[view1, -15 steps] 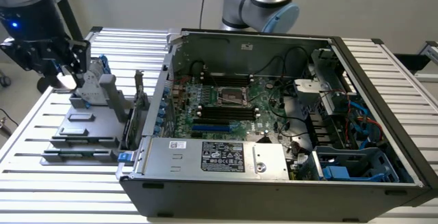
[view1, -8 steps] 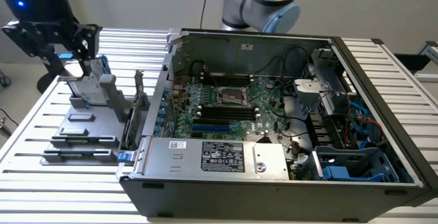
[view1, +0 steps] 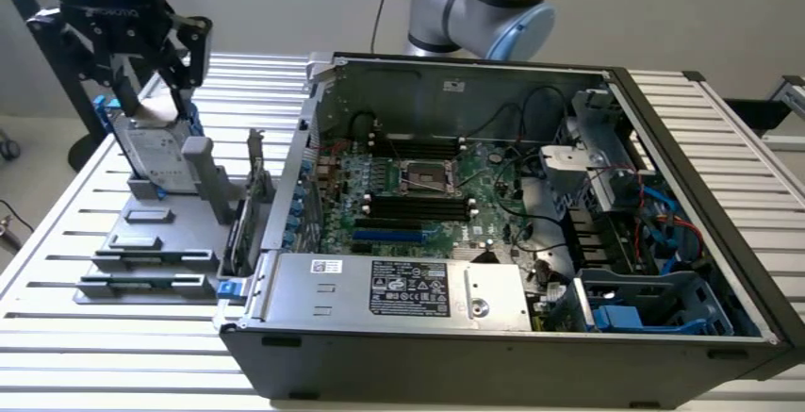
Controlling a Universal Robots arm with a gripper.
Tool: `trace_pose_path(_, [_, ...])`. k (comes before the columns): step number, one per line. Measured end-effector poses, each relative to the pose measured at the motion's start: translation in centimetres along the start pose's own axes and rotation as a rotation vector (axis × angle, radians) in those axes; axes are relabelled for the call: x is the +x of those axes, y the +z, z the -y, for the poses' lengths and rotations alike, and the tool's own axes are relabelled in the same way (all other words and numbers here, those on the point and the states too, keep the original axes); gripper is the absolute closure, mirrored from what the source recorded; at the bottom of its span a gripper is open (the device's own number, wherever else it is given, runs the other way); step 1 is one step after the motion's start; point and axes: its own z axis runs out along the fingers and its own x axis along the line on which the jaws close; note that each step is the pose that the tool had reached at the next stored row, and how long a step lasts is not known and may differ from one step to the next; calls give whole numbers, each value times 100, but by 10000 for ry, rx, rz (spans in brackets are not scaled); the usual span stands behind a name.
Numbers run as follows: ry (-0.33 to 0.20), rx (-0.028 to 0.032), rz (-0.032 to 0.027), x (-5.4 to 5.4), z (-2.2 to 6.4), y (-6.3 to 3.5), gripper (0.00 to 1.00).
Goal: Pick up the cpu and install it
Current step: 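Pick up the cpu and move it towards the insertion slot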
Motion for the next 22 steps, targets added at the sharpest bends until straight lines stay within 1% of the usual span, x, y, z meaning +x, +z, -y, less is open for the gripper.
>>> trace_pose_path(4, [1,-1,-21,-178,9,-25,45])
trace_pose_path(22, [3,-3,-73,-993,52,-90,45])
